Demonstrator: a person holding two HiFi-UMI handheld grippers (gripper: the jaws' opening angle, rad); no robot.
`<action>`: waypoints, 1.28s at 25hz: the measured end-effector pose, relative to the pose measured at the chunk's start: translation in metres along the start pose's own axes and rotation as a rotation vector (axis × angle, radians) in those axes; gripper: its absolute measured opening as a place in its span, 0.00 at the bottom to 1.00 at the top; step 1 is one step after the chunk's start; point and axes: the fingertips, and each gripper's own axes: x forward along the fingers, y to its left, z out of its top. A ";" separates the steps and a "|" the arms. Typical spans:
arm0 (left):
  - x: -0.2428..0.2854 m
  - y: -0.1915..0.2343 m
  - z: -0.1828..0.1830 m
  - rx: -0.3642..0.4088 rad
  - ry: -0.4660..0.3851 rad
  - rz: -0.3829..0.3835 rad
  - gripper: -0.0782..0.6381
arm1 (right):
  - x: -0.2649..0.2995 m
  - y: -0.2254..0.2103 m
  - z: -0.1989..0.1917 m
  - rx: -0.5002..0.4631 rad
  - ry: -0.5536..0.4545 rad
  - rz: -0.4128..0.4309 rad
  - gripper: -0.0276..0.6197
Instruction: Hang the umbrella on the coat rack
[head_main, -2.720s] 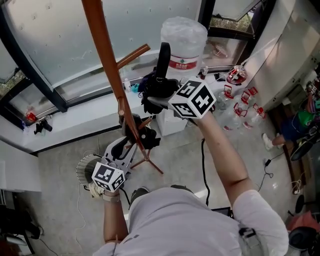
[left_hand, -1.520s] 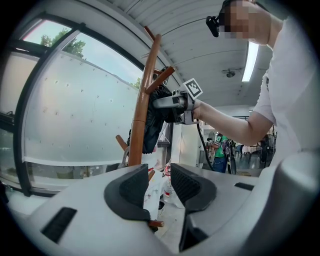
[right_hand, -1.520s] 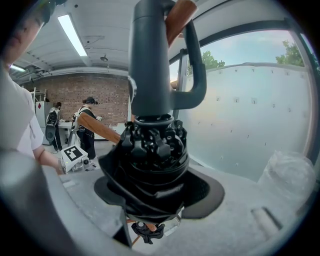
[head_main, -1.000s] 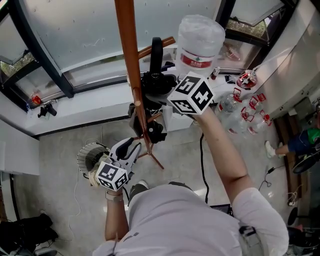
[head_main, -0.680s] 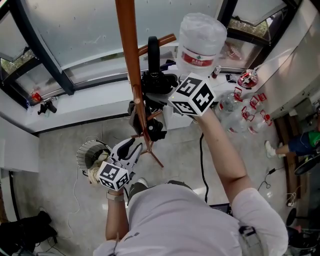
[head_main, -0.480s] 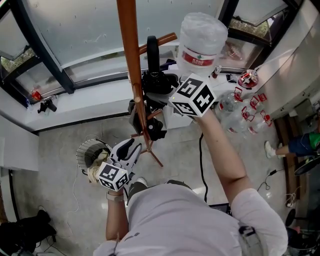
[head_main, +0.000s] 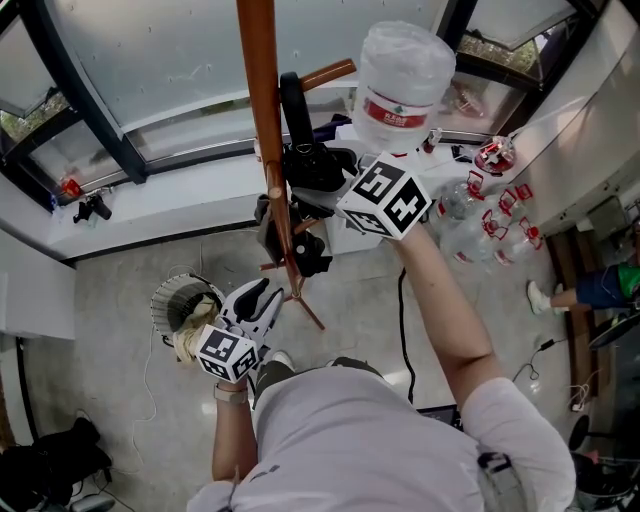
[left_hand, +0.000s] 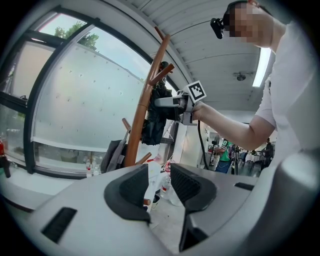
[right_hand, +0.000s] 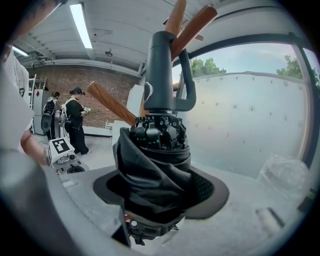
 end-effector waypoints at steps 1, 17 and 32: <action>0.000 -0.001 -0.001 -0.002 0.001 -0.001 0.28 | 0.000 0.000 0.000 0.001 -0.004 -0.004 0.48; -0.004 -0.010 -0.009 -0.008 0.032 -0.031 0.28 | -0.011 0.002 0.004 0.017 -0.093 -0.073 0.57; 0.019 -0.025 -0.006 0.012 0.052 -0.133 0.28 | -0.060 0.016 0.006 0.112 -0.196 -0.048 0.58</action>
